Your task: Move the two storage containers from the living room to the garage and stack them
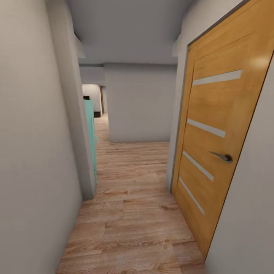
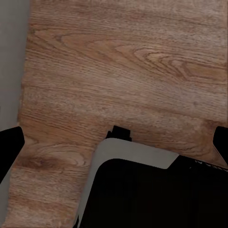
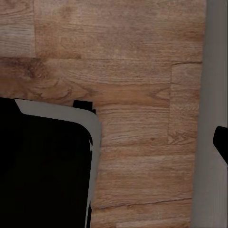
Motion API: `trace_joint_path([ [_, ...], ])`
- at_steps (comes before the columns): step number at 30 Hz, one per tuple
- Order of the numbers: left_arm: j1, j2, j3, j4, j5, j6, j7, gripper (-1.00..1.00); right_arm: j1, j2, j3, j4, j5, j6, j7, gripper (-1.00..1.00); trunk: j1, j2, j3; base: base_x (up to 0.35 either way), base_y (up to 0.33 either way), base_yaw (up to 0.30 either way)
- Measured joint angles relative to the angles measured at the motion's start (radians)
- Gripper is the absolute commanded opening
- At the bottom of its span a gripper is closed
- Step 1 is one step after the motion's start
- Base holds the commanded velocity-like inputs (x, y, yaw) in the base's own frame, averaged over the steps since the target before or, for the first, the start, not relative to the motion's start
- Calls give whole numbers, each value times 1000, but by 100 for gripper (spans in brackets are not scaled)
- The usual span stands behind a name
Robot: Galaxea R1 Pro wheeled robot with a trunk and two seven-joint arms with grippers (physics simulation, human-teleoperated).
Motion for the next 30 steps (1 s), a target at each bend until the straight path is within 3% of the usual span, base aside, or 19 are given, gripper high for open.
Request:
trace_joint_path([
  [30,0,-3,0,0,0,5,0,100,0,-4,1,0,3,5,0,100,0,0,0,321,0,18],
])
